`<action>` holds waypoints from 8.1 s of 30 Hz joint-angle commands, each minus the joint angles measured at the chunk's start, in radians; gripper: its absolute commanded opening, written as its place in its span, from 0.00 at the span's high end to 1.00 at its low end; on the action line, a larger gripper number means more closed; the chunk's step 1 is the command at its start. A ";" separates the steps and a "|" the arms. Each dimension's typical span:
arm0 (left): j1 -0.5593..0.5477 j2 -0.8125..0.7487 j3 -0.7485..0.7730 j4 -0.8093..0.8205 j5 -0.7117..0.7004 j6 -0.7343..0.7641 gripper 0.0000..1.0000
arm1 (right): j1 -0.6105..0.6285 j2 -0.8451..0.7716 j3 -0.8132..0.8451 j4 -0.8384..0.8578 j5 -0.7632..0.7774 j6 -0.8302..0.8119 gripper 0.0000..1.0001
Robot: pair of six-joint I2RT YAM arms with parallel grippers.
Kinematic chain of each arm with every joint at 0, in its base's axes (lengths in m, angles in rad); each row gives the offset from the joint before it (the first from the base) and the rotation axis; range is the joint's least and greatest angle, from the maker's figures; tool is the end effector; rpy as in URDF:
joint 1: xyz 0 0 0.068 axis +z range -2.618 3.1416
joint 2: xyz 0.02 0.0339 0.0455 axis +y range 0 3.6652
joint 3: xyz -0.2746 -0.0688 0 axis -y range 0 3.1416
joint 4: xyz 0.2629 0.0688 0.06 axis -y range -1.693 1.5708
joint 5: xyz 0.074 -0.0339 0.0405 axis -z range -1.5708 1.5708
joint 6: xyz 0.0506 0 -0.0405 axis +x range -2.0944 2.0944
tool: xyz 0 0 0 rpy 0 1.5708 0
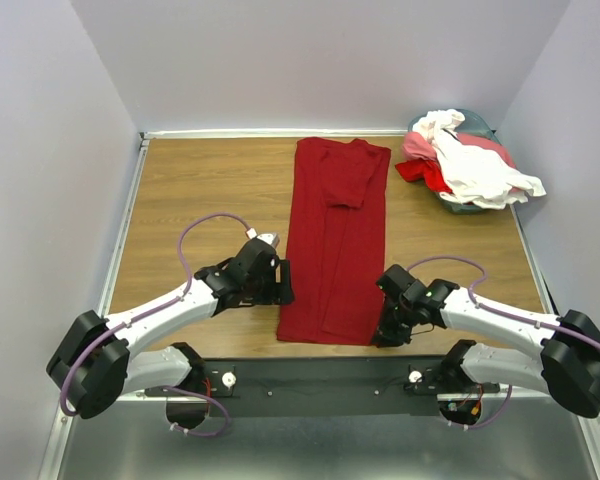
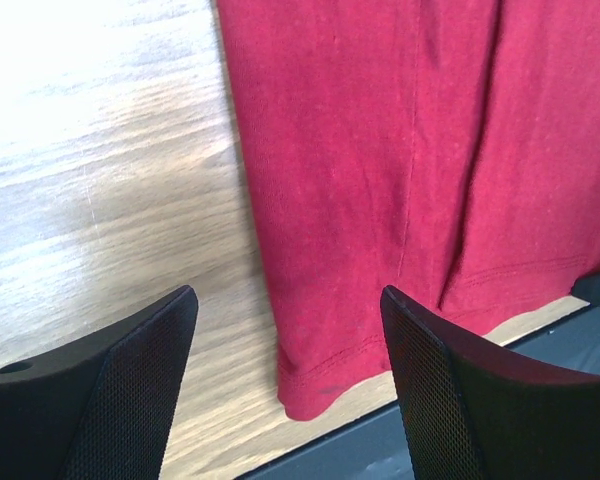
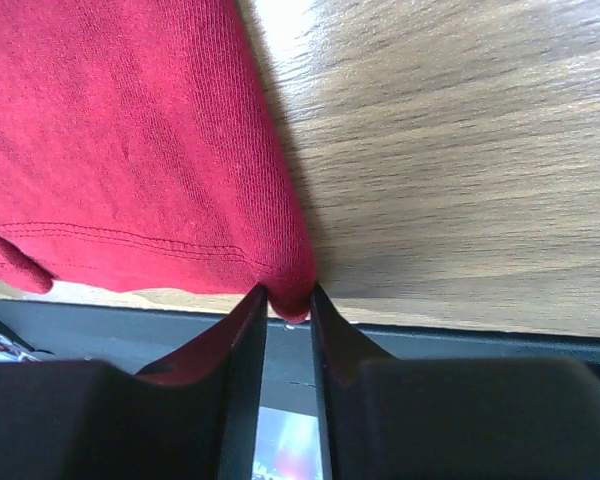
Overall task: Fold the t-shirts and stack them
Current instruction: Fold the tshirt
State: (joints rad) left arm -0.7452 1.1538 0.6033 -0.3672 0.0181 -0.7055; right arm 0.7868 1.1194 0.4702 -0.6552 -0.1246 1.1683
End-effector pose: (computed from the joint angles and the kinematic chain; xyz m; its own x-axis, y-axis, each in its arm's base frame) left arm 0.1757 -0.1634 0.1792 -0.8892 -0.0616 -0.4533 0.1438 0.9030 -0.4050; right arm 0.1217 0.1309 0.1296 -0.9346 0.3557 0.0072 0.3425 0.8939 0.2892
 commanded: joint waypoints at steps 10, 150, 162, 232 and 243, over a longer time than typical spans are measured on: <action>-0.023 -0.019 -0.011 -0.081 0.068 -0.035 0.25 | 0.011 0.016 -0.010 0.002 0.079 0.027 0.85; 0.248 0.505 0.389 0.267 0.048 0.100 0.25 | -0.474 0.631 0.852 -0.011 0.203 -0.607 0.33; 0.202 0.429 0.271 0.274 0.023 0.067 0.25 | -0.475 0.482 0.591 0.061 0.131 -0.538 0.41; 0.058 0.575 0.302 0.200 -0.119 0.058 1.00 | -0.474 0.484 0.452 0.154 0.131 -0.561 0.99; 0.020 0.347 0.285 0.100 -0.084 0.081 1.00 | -0.474 0.284 0.433 0.034 0.091 -0.578 1.00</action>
State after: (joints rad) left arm -0.6979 1.5764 0.8944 -0.2104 -0.0925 -0.6353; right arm 0.3130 1.4860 0.9318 -0.5461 -0.0170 0.6044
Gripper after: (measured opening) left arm 0.010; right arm 0.012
